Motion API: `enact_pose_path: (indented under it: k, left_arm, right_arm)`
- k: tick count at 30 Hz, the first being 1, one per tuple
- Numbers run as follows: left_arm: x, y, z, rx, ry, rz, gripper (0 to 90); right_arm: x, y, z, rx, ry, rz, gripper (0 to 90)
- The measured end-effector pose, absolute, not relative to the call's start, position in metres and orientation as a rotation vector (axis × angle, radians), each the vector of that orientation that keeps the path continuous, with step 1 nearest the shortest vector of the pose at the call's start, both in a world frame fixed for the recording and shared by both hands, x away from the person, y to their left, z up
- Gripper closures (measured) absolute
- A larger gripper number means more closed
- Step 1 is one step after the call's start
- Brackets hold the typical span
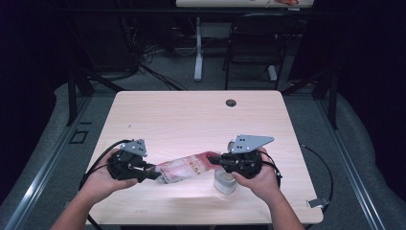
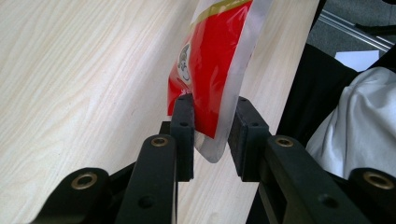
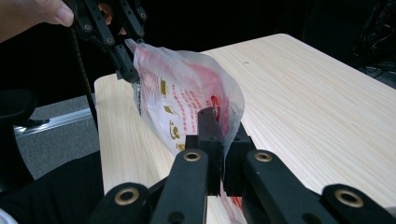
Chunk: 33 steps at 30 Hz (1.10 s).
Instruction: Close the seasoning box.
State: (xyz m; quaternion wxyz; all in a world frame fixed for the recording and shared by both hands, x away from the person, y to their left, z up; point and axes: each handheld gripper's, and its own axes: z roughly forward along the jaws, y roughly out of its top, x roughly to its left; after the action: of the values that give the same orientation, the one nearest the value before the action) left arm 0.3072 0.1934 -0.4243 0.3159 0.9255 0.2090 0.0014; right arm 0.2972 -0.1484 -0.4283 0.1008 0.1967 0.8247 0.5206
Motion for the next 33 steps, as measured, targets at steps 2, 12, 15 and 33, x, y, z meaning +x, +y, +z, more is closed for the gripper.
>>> enact_pose_path:
  k: [2,12,15,33]
  left_arm:
    - [0.307,0.194,-0.423,2.439,0.549,0.009,73.8]
    - [0.309,0.195,-0.418,2.43,0.547,0.021,75.0]
    - [0.31,0.194,-0.417,2.433,0.544,0.018,75.2]
    - [0.313,0.192,-0.407,2.443,0.533,0.03,75.7]
  right_arm:
    - [0.298,-0.148,-0.429,0.586,2.437,1.539,89.3]
    - [0.299,-0.151,-0.432,0.602,2.45,1.531,89.2]
    - [0.299,-0.151,-0.432,0.603,2.449,1.537,89.2]
    - [0.301,-0.156,-0.434,0.617,2.454,1.52,89.0]
